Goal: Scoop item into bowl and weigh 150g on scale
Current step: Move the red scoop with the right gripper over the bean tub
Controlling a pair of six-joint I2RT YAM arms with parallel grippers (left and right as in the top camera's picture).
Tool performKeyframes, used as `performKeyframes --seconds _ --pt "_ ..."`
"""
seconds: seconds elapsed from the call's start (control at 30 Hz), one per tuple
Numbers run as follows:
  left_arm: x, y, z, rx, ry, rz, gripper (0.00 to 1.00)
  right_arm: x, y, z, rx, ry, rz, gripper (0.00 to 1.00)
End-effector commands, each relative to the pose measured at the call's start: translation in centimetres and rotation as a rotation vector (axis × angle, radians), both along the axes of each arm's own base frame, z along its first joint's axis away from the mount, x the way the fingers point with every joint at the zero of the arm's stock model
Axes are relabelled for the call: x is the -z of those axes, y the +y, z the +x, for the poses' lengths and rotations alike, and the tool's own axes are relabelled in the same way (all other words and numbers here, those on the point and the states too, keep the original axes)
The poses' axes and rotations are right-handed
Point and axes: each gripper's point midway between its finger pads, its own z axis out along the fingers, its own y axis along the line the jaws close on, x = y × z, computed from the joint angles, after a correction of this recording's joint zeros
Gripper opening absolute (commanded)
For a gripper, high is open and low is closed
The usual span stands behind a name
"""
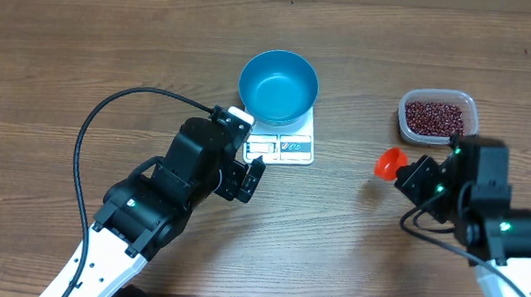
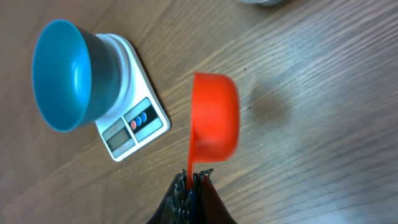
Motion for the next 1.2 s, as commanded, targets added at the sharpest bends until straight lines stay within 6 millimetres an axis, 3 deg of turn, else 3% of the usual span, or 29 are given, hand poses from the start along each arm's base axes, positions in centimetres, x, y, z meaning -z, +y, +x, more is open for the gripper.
performKeyframes --seconds 0.0,0.13,0.5,0.67,0.9,0.97,1.17 --pt "0.5 0.3 0.1 -0.001 0.0 0.02 0.99 -3.2 -0.3 1.5 -0.033 -0.025 -0.057 0.04" --pt "0.5 0.3 0.1 -0.001 0.0 0.021 0.99 -4.3 -1.0 2.8 -0.075 0.027 -0.134 0.04" --pt "0.5 0.3 0.1 -0.001 0.0 0.021 1.0 -3.1 -7.0 6.7 0.006 0.179 -0.503 0.04" --pt "0.5 0.3 0.1 -0.001 0.0 0.02 0.99 -3.2 -10.0 8.6 0.103 0.159 -0.636 0.04" --pt "0.5 0.3 0.1 -0.001 0.0 0.021 1.0 -4.8 -13.0 10.9 0.237 0.055 -0.681 0.04" --pt "0.5 0.3 0.1 -0.001 0.0 0.021 1.0 -4.5 -13.5 11.2 0.231 0.049 -0.656 0.04" --pt "0.5 0.3 0.1 -0.001 0.0 0.02 1.0 -2.6 -12.8 12.2 -0.026 0.058 -0.601 0.04"
